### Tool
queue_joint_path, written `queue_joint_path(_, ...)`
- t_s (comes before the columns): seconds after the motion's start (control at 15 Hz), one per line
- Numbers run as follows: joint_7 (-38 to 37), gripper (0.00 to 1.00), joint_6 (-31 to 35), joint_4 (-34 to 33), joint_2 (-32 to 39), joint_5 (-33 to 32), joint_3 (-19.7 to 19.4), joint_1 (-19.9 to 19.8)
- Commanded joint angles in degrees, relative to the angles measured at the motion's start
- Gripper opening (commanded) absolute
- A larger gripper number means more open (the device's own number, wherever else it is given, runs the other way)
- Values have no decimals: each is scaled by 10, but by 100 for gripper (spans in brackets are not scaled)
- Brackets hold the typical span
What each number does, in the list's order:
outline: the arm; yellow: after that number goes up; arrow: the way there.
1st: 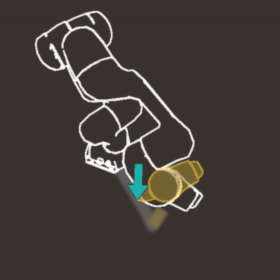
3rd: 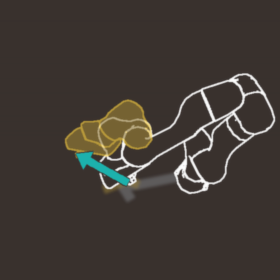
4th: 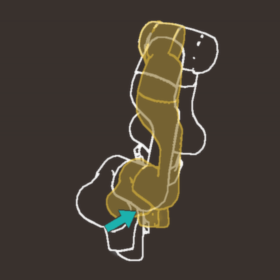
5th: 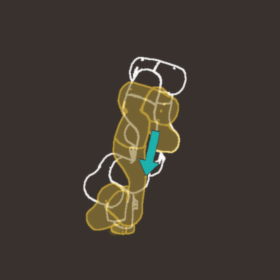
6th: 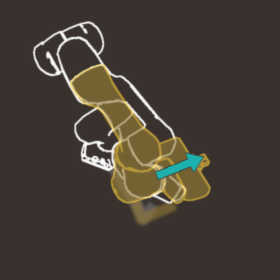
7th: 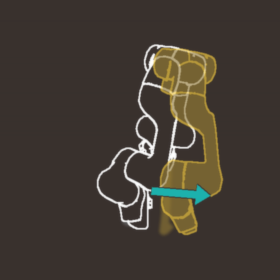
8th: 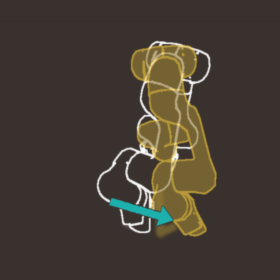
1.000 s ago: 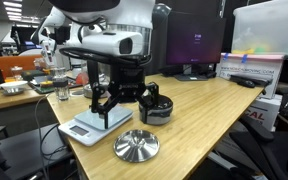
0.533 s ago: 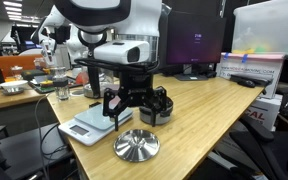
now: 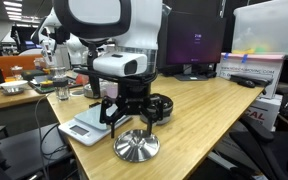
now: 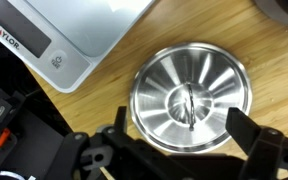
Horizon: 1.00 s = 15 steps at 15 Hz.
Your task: Take the silver lid from the table and place it on the silver pot
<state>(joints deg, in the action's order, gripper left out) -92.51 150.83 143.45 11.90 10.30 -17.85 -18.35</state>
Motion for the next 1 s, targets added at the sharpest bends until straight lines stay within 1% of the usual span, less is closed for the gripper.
queue_joint_path(0.0, 1, 100, 4, -8, 13, 18, -8, 13)
queue_joint_path(0.47, 2, 100, 4, -12, 29, 24, -11, 14)
queue_joint_path(0.6, 2, 95, 3, -15, 33, 26, -10, 15)
queue_joint_path(0.67, 2, 80, 4, -16, 34, 28, -9, 16)
queue_joint_path(0.73, 2, 71, 8, -17, 34, 33, -8, 16)
queue_joint_path(0.93, 1, 50, 9, -21, 36, 46, -8, 17)
